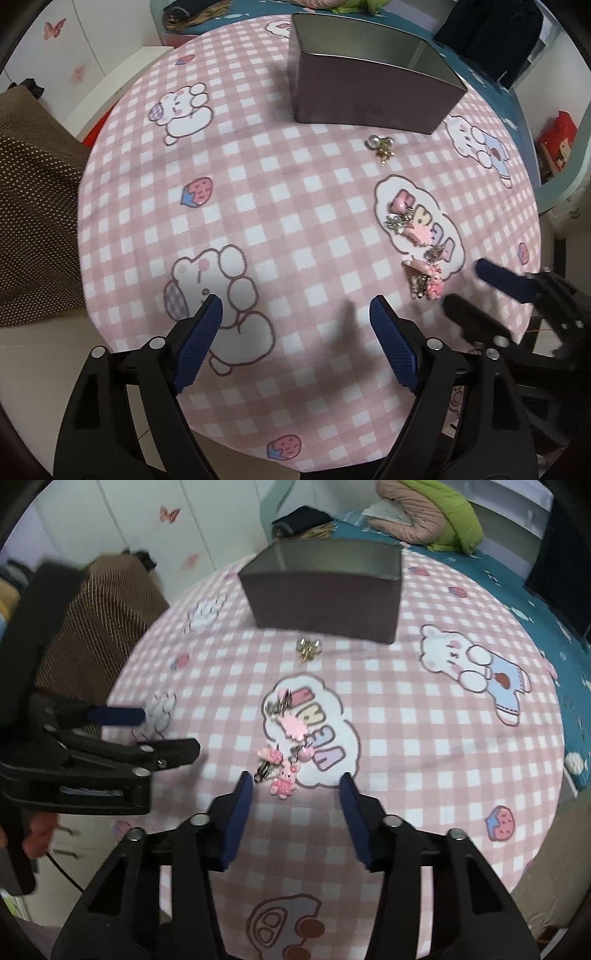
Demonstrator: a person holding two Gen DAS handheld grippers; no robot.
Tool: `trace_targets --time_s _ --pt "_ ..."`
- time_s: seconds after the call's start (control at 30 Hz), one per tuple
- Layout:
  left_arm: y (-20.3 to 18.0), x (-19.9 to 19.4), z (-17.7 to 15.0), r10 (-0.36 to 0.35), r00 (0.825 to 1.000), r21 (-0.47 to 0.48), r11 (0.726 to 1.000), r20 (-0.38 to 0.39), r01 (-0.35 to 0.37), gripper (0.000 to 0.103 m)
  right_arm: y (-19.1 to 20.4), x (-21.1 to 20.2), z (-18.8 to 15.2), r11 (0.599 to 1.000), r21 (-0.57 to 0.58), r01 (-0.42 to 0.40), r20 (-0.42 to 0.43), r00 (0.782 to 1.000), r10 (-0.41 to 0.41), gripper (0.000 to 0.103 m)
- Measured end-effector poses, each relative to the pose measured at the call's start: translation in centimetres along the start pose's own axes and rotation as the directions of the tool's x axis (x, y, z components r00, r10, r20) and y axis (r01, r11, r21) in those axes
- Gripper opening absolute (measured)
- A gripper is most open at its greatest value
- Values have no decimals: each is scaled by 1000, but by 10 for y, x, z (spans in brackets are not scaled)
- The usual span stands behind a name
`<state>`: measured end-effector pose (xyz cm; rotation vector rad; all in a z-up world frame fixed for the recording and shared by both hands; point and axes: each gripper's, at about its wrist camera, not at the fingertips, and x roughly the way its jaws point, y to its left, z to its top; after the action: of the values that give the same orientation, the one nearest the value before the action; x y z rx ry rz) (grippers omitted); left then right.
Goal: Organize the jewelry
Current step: 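Close the right tool on the pink bunny charm and lift it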
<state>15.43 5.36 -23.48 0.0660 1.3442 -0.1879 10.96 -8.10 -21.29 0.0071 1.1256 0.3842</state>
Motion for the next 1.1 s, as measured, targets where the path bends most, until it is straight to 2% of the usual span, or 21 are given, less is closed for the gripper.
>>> trace_targets --time_s 0.1,0.23,0.4,0.53,0.77,0.97,1.03,1.1 --pt "-3 1 0 6 1000 14 1000 -5 -6 86 4 9 -1 999 -34 4 -5 1000 -4 36" --pt "-6 2 0 1 1000 24 1000 -10 -1 86 12 15 0 992 -123 42 11 999 -41 15" --pt "-11 1 7 -11 1000 31 999 -3 11 86 11 17 0 989 -143 48 9 999 -47 15" --pt "-21 -1 14 -45 999 52 998 10 45 86 4 11 3 994 -103 41 19 999 -40 15" --pt "-36 -2 24 -116 993 69 991 26 114 86 -14 -12 8 996 -41 74 59 996 -72 15" --pt "-57 6 30 -123 992 114 986 20 120 85 -34 -28 8 994 24 110 83 990 -112 15" --pt "-63 10 30 -124 992 127 984 12 122 73 -40 -31 6 992 46 121 88 988 -124 15" --pt "-67 18 31 -130 991 129 983 -10 130 67 -45 -32 4 989 64 130 86 987 -135 15"
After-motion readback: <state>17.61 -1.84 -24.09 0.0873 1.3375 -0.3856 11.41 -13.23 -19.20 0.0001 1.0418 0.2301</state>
